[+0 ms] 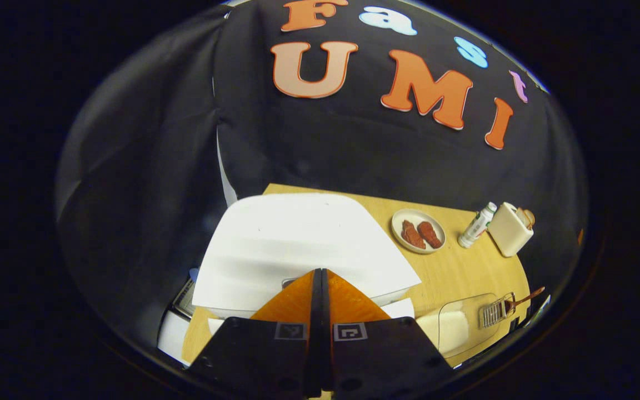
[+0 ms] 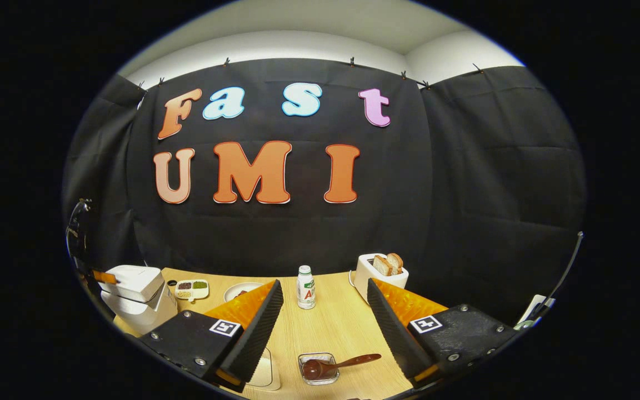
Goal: Close the left gripper, press the button to open the rice cooker; take a wooden spoon from the chopstick holder with the right hand, scoop a spoonful of rice and pour it into the rice cooker, then put the wooden spoon back into the chopstick holder.
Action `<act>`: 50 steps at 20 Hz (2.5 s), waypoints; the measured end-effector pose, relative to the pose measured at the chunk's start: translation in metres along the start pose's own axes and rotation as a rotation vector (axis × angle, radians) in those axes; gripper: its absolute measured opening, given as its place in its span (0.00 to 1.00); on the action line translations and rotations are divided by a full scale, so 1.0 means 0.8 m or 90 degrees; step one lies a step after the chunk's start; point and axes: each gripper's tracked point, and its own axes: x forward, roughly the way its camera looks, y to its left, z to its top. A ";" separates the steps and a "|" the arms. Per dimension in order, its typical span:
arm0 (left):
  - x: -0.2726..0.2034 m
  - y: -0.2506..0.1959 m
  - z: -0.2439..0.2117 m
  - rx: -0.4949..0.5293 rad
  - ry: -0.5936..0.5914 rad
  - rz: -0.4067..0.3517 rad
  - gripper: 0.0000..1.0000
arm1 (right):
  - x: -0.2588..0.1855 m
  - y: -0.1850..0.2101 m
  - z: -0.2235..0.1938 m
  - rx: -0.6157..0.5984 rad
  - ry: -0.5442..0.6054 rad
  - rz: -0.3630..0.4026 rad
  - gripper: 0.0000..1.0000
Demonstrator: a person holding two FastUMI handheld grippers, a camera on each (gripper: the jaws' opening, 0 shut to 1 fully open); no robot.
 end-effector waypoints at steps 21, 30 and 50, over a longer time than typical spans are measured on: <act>-0.231 0.009 0.136 -0.006 -0.301 0.069 0.04 | -0.017 -0.067 -0.031 0.093 0.006 -0.006 0.95; -0.249 0.001 0.130 0.000 -0.302 0.056 0.72 | -0.008 -0.092 -0.134 0.218 0.068 -0.035 0.95; -0.246 0.025 0.102 -0.027 -0.286 0.128 1.00 | 0.046 -0.071 -0.292 0.462 0.212 -0.017 0.55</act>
